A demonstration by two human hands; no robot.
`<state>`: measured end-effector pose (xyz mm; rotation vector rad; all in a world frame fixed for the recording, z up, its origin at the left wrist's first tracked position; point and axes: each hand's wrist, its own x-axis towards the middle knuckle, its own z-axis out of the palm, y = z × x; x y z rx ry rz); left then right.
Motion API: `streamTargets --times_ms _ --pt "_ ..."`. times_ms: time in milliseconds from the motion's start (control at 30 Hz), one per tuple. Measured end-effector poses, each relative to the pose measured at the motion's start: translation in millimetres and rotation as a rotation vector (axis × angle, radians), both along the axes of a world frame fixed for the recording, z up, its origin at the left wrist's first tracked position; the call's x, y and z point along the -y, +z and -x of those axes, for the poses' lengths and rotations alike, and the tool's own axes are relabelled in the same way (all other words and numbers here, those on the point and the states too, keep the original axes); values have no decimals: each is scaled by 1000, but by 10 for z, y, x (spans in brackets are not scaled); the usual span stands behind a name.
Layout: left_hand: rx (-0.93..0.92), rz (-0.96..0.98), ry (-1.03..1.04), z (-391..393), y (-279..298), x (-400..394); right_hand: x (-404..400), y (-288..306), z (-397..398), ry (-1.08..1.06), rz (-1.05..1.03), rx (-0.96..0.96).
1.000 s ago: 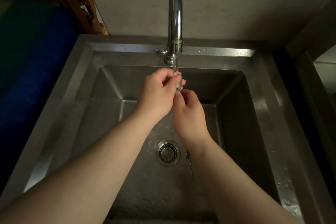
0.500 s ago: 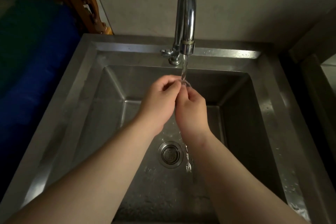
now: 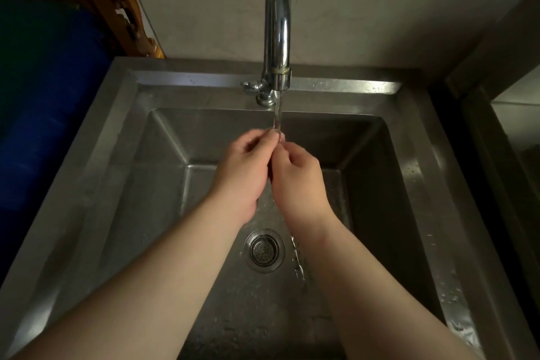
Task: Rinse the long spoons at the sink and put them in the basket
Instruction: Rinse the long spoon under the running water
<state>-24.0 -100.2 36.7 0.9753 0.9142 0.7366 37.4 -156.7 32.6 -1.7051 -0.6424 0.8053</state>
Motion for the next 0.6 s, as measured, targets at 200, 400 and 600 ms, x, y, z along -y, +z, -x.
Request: streamTargets --times_ms 200,400,600 --pt "-12 15 225 -81 -82 -64 129 -81 -30 94 188 197" --pt "102 230 135 -24 -226 61 -29 90 -103 290 275 470" --pt "205 472 313 14 -247 -155 -140 219 -161 519 418 704"
